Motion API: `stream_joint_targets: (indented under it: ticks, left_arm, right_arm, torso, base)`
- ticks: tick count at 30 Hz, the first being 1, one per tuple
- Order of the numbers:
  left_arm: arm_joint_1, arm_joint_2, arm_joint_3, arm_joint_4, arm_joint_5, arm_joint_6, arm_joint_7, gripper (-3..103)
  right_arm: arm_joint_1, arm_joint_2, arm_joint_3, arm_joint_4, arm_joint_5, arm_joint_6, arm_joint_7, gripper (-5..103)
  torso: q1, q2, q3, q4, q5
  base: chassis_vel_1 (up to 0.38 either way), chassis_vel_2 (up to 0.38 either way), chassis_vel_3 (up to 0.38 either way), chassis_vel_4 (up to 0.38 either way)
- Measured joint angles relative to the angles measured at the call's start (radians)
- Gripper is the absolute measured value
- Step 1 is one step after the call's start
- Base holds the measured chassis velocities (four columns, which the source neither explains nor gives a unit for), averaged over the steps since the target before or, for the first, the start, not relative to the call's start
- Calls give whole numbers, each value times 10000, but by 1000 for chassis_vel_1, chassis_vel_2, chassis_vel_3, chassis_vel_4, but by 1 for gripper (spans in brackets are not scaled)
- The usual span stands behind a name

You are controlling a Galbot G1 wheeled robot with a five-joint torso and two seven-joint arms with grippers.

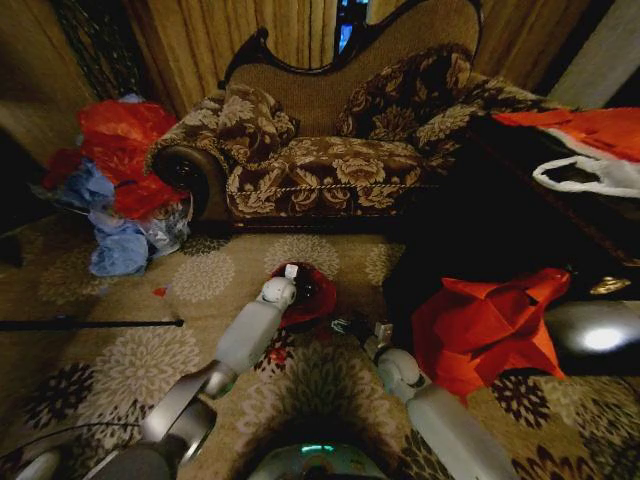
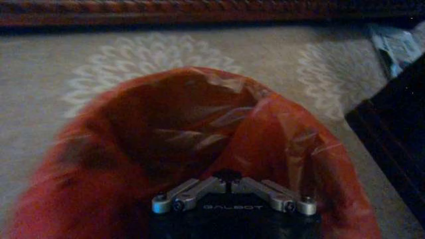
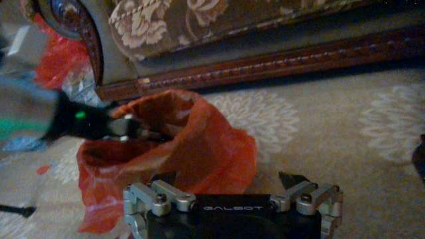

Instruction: Place a garbage bag over the trash bin.

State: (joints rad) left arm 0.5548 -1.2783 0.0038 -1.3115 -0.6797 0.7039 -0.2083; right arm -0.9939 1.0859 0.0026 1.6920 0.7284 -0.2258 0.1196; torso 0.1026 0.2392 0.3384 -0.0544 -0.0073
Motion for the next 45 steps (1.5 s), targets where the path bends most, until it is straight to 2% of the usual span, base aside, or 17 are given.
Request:
stream_joint_targets:
  ticks: [2,4,7,9,10,11,13,16,18,22,23,27,29,30,33,37,45]
  left_arm:
    - [209,216,4,-368,-182,-395,-229,0]
    - [979,957,21,-1749,-59,-1912,-842,0]
    - [1733,1678,-31,-2957,690,-2602,-1131,0]
    - [2559,2359,-238,-4334,1239,-2667,-1440,-1]
    - [3340,2826,-513,-5464,1402,-2663,-1676,10]
    - [3340,2826,-513,-5464,1402,-2663,-1676,10]
    - [4864,3460,-1044,-6910,1969,-3183,-1947,20]
    - [6237,3668,-1747,-7569,2495,-3614,-2021,31]
    - [7134,3668,-2320,-7968,2868,-3922,-2033,36]
    - [9863,2679,-4108,-9043,4375,-4825,-1900,53]
    - [9863,2679,-4108,-9043,4375,-4825,-1900,53]
    - [11969,1187,-5320,-10091,5322,-5435,-1788,74]
    - [12193,998,-5464,-10265,5452,-5506,-1767,74]
    - [12597,710,-5736,-10656,5651,-5585,-1692,85]
    - [13034,518,-6096,-11074,5837,-5623,-1474,90]
    - [13344,616,-6436,-11506,5981,-5741,-1328,100]
    - [13756,624,-6391,-11992,5635,-5441,-1121,100]
  right_arm:
    - [-87,-20,118,117,-13,-26,2,100]
    - [-460,-54,583,489,-170,-96,-6,100]
    - [-839,-52,974,833,-378,-142,-34,100]
    - [-1258,13,1308,1206,-681,-53,-7,100]
    - [-1560,58,1487,1529,-847,42,84,100]
    - [-1560,58,1487,1529,-847,42,84,100]
    - [-2269,105,1826,2434,-966,116,449,100]
    - [-2708,144,2016,2953,-1090,133,674,100]
    - [-2925,222,2112,3190,-1330,165,744,100]
    - [-3731,716,2420,3892,-2833,389,864,100]
    - [-3731,716,2420,3892,-2833,389,864,100]
    - [-4993,1272,3260,4766,-4026,814,309,100]
    - [-5218,1335,3493,4937,-4064,863,126,100]
    - [-5692,1375,3979,5237,-4032,992,-254,100]
    - [-6193,1403,4591,5463,-3947,1179,-827,100]
    - [-6955,1520,5478,5843,-3530,1281,-1674,100]
    - [-7356,1954,6206,6739,-3020,1339,-1215,100]
  torso:
    - [0,0,-1,-1,0]
    - [0,0,0,-2,1]
    - [-1,0,-1,-2,-2]
    - [0,0,-1,-1,4]
    - [-1,-1,-1,2,2]
    - [-1,-1,-1,2,2]
    - [-2,-1,-3,-5,3]
    - [-1,-1,-2,-3,-4]
    - [-3,-1,-4,0,-2]
    - [-2,-1,-2,-1,-1]
    - [-2,-1,-2,-1,-1]
    - [-2,-1,-2,1,3]
    - [-3,-1,-2,1,5]
    - [-3,0,-3,-2,3]
    - [-2,0,-2,0,3]
    - [-1,0,-1,-3,2]
    - [0,0,0,-2,1]
  base:
    - [0,0,0,0]
    - [0,0,0,0]
    - [0,0,0,0]
    - [0,0,0,0]
    - [0,0,0,0]
    - [0,0,0,0]
    - [0,0,0,0]
    - [0,0,0,0]
    - [0,0,0,0]
    - [0,0,0,0]
    - [0,0,0,0]
    - [0,0,0,0]
    - [0,0,0,0]
    - [0,0,0,0]
    - [0,0,0,0]
    - [0,0,0,0]
    - [0,0,0,0]
